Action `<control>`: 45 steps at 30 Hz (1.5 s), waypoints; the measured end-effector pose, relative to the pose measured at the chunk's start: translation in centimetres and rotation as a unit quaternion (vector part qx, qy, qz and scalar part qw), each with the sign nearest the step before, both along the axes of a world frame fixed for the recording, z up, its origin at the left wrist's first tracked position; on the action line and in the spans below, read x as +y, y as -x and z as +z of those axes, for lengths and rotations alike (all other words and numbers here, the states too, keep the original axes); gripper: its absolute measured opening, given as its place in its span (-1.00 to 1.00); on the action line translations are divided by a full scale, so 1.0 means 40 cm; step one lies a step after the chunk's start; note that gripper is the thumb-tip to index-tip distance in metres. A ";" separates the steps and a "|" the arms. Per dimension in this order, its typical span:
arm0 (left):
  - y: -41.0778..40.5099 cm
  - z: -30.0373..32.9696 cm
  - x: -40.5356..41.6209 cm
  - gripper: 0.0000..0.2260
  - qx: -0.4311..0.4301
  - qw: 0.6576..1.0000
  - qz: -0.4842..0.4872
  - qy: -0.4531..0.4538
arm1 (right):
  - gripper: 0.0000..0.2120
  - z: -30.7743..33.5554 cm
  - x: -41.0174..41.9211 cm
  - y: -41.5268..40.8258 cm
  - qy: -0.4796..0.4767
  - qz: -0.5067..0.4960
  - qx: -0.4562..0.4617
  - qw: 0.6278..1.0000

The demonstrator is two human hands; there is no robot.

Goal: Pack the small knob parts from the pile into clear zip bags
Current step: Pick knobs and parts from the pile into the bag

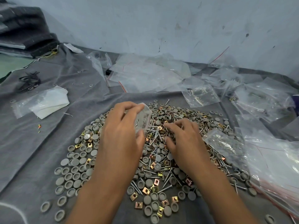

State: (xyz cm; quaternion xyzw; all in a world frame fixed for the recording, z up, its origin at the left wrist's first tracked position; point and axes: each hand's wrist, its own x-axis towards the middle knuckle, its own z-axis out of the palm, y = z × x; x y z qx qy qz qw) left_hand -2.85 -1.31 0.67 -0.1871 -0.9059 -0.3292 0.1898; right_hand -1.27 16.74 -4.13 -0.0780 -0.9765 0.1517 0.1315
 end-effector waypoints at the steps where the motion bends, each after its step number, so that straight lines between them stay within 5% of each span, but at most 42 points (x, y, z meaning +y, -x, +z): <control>1: 0.004 -0.004 0.000 -0.44 -0.011 1.000 -0.003 0.006 | -0.55 -0.005 0.000 0.009 -0.020 0.002 -0.006 1.000; 9: 0.018 -0.019 -0.006 -0.47 -0.040 0.999 -0.012 -0.005 | -0.46 -0.024 0.006 0.021 -0.089 0.042 -0.035 0.995; 20: 0.016 -0.016 -0.004 -0.49 -0.046 0.999 -0.015 -0.015 | -0.76 -0.020 0.000 0.020 -0.058 0.035 0.013 0.998; 28: 0.014 -0.011 -0.002 -0.50 -0.049 0.998 -0.024 -0.024 | -0.98 -0.001 0.025 0.009 0.061 0.056 -0.009 0.997; 36: 0.010 -0.007 -0.002 -0.51 -0.055 0.998 -0.021 -0.024 | -0.79 -0.010 0.021 0.026 0.017 0.042 0.031 0.998; 45: 0.011 -0.009 -0.002 -0.50 -0.056 0.998 -0.023 -0.023 | -0.87 -0.028 -0.005 0.036 -0.011 0.010 0.075 0.997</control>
